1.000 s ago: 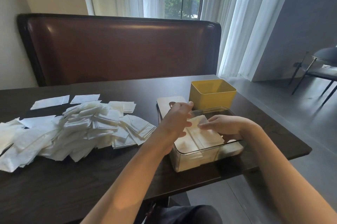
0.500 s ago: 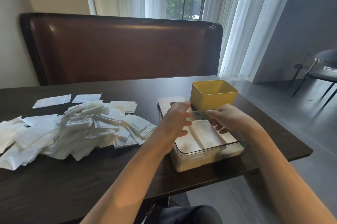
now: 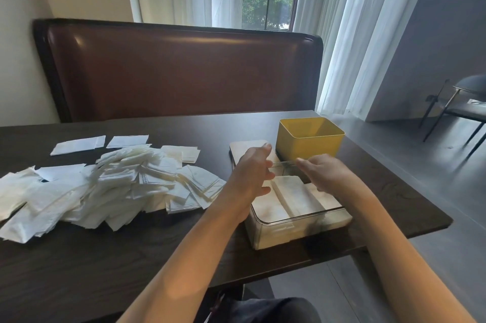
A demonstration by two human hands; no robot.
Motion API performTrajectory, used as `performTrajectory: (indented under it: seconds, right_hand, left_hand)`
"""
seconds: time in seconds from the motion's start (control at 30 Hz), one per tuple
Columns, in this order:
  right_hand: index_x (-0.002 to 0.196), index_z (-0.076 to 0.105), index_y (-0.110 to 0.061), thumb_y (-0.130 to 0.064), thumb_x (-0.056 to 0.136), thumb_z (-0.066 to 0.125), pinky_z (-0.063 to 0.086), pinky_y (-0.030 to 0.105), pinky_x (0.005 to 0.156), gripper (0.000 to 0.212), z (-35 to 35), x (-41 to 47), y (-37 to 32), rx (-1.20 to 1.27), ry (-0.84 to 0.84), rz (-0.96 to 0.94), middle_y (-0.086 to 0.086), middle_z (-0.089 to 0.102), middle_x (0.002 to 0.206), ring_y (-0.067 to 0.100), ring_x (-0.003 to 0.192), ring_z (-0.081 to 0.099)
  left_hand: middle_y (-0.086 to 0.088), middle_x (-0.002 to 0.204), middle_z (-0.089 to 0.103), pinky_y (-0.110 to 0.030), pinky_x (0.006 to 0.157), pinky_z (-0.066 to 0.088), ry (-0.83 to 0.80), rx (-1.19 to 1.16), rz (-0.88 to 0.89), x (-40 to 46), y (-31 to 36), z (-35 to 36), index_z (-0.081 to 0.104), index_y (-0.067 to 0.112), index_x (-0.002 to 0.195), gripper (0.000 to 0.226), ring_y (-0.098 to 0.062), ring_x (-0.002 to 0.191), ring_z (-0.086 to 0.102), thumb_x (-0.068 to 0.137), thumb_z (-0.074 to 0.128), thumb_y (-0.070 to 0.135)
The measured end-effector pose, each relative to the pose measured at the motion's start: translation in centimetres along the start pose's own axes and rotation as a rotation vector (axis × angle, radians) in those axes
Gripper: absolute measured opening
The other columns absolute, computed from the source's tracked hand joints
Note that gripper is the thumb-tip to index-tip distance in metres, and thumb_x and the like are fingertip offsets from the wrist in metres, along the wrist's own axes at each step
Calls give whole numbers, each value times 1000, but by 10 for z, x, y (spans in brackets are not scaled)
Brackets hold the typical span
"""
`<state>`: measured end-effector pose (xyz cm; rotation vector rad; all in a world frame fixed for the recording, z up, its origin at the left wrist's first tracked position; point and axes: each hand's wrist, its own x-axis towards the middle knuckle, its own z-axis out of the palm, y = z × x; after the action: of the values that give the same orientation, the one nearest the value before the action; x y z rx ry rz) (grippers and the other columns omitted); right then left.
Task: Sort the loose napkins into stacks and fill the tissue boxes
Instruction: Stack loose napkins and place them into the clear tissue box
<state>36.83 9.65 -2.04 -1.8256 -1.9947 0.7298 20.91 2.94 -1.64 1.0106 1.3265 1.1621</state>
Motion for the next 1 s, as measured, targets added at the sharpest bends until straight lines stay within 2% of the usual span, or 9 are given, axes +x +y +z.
performTrajectory:
  seconds: [0.07, 0.17, 0.27, 0.4, 0.57, 0.67, 0.77, 0.87, 1.0]
  right_hand:
    - [103, 67, 2, -43, 103, 42, 52, 43, 75, 52, -2, 1, -2, 118, 63, -36, 21, 68, 100, 29, 81, 62]
    - [105, 66, -5, -45, 104, 40, 55, 37, 73, 48, 3, -8, -13, 396, -186, 70, 17, 68, 100, 25, 79, 64]
    - [105, 64, -7, -49, 103, 38, 53, 34, 72, 50, 13, -13, -17, 323, -278, 98, 15, 67, 101, 23, 77, 62]
    - [99, 65, -9, -44, 104, 36, 53, 31, 71, 45, 11, -22, -28, 402, -150, -24, 14, 68, 100, 22, 79, 63]
    - [94, 69, -13, -31, 105, 42, 52, 26, 61, 34, 23, -49, -66, 649, 70, -290, 7, 70, 85, 13, 68, 63]
    - [96, 71, -14, -26, 103, 47, 54, 21, 61, 28, 37, -63, -94, 744, 147, -378, 2, 71, 83, 9, 67, 66]
    - [95, 69, -19, -26, 102, 48, 54, 17, 63, 23, 56, -69, -120, 778, 145, -446, -3, 70, 85, 8, 76, 69]
    - [88, 63, -34, -27, 102, 48, 54, 13, 68, 22, 82, -70, -149, 796, 106, -479, -16, 67, 84, 1, 84, 67]
    - [94, 67, -29, -26, 101, 50, 57, 26, 82, 19, 120, -70, -180, 832, 42, -459, -12, 70, 89, 6, 88, 68]
  left_hand:
    - [-5, 126, 59, -48, 104, 49, 0, 0, 6, -1, 0, 0, 51, 19, 134, 43, -22, 114, 60, 106, 35, 47]
    - [-7, 124, 61, -48, 102, 50, 26, -13, 24, 0, 0, -1, 53, 17, 132, 43, -23, 112, 63, 106, 35, 47]
    - [-8, 123, 62, -47, 102, 50, 41, -26, 30, -2, 2, -3, 54, 14, 131, 44, -25, 111, 64, 106, 36, 45]
    - [-9, 123, 63, -43, 101, 52, 77, -54, 78, -6, 5, -11, 54, 14, 131, 41, -25, 111, 63, 107, 36, 42]
    - [-5, 115, 67, -40, 92, 55, 200, -128, 205, -16, 14, -37, 60, 19, 116, 29, -22, 105, 67, 106, 39, 36]
    - [-4, 117, 66, -39, 91, 54, 252, -165, 249, -26, 20, -60, 60, 18, 119, 29, -22, 105, 67, 106, 39, 35]
    - [-6, 121, 66, -43, 96, 54, 328, -153, 251, -35, 20, -87, 60, 17, 123, 34, -22, 107, 67, 107, 35, 34]
    - [-4, 120, 68, -42, 96, 54, 399, -154, 242, -45, 14, -117, 63, 21, 118, 34, -21, 108, 67, 108, 34, 36]
    - [-4, 113, 71, -41, 94, 55, 496, -163, 222, -60, 4, -156, 66, 22, 108, 34, -19, 104, 69, 108, 34, 35]
